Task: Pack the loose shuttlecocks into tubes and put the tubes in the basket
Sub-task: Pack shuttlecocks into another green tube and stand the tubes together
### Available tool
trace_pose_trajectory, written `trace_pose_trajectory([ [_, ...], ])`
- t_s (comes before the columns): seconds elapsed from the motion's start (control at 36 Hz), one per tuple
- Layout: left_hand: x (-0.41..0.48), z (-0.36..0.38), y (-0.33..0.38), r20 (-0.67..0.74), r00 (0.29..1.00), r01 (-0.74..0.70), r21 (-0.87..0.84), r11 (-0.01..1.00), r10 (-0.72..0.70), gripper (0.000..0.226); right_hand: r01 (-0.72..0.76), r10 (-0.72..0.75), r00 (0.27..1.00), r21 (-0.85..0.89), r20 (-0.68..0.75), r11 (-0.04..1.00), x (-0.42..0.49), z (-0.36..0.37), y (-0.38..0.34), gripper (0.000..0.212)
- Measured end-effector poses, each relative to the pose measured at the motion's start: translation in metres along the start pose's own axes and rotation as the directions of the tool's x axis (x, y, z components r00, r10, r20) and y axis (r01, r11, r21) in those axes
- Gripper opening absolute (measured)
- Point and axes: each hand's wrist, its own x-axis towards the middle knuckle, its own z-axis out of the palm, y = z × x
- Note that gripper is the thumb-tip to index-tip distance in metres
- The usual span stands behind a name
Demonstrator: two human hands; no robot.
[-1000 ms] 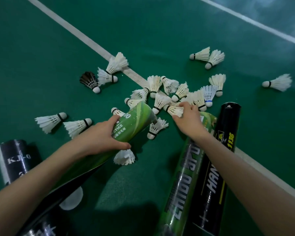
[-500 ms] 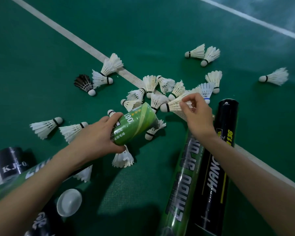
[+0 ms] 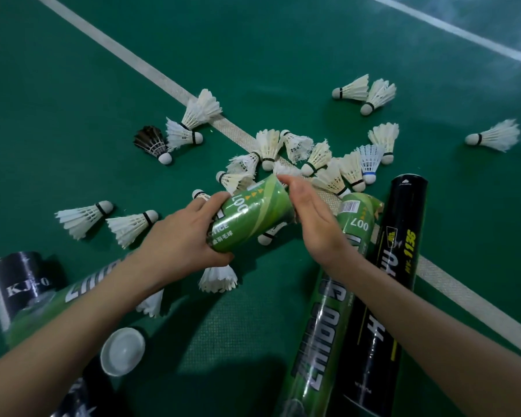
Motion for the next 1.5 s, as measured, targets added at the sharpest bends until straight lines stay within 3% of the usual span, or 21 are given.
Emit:
trace_pose_trajectory([
  [0.11, 0.0, -0.003, -0.012, 0.001, 0.996, 0.084, 0.052, 0.995, -0.085, 0.091, -0.101, 0.099, 0.985, -0.004, -0.139, 0.995, 0.015, -0.008, 0.013, 0.018],
  [0.17, -0.002, -0.004, -0.021, -0.012, 0.991, 0.133, 0.068, 0.989, -0.132, 0.089, -0.196, 0.172, 0.974, -0.166, -0.15, 0.966, 0.023, -0.015, 0.026, 0.015],
  [0.25, -0.006, -0.004, -0.035, -0.024, 0.984, 0.179, 0.083, 0.98, -0.177, 0.089, -0.297, 0.268, 0.955, -0.42, -0.129, 0.858, 0.031, -0.022, 0.05, 0.033],
  [0.33, -0.01, -0.004, -0.043, 0.012, 0.978, 0.208, 0.087, 0.974, -0.21, 0.09, -0.262, 0.257, 0.962, -0.575, -0.091, 0.775, 0.033, -0.018, 0.063, 0.053],
  [0.42, -0.012, -0.003, -0.045, 0.056, 0.976, 0.206, 0.091, 0.974, -0.211, 0.092, -0.241, 0.248, 0.966, -0.604, -0.073, 0.759, 0.037, -0.011, 0.063, 0.061],
  [0.61, -0.014, 0.0, -0.054, 0.092, 0.972, 0.209, 0.07, 0.975, -0.215, 0.094, -0.258, 0.238, 0.964, -0.658, -0.122, 0.707, 0.039, -0.003, 0.065, 0.037],
  [0.78, -0.016, 0.002, -0.05, 0.081, 0.985, 0.148, 0.069, 0.987, -0.153, 0.096, -0.22, 0.143, 0.966, -0.399, -0.213, 0.89, 0.038, -0.007, 0.039, 0.022],
  [0.92, -0.014, 0.002, -0.04, 0.059, 0.991, 0.112, 0.074, 0.991, -0.116, 0.096, -0.125, 0.077, 0.969, -0.2, -0.234, 0.972, 0.034, -0.002, 0.017, 0.035],
  [1.08, -0.015, 0.0, -0.034, 0.02, 0.996, 0.086, 0.069, 0.994, -0.088, 0.094, -0.088, 0.078, 0.995, -0.168, -0.064, 0.982, 0.023, 0.016, 0.01, 0.023],
  [1.28, -0.019, -0.003, -0.036, 0.006, 0.996, 0.086, 0.046, 0.995, -0.086, 0.094, -0.024, 0.017, 0.999, -0.201, -0.037, 0.979, 0.015, 0.022, 0.013, 0.031],
  [1.5, -0.02, -0.005, -0.033, -0.014, 0.998, 0.069, 0.064, 0.996, -0.068, 0.095, -0.142, 0.142, 0.986, 0.003, 0.09, 0.99, 0.018, 0.041, -0.001, 0.07],
])
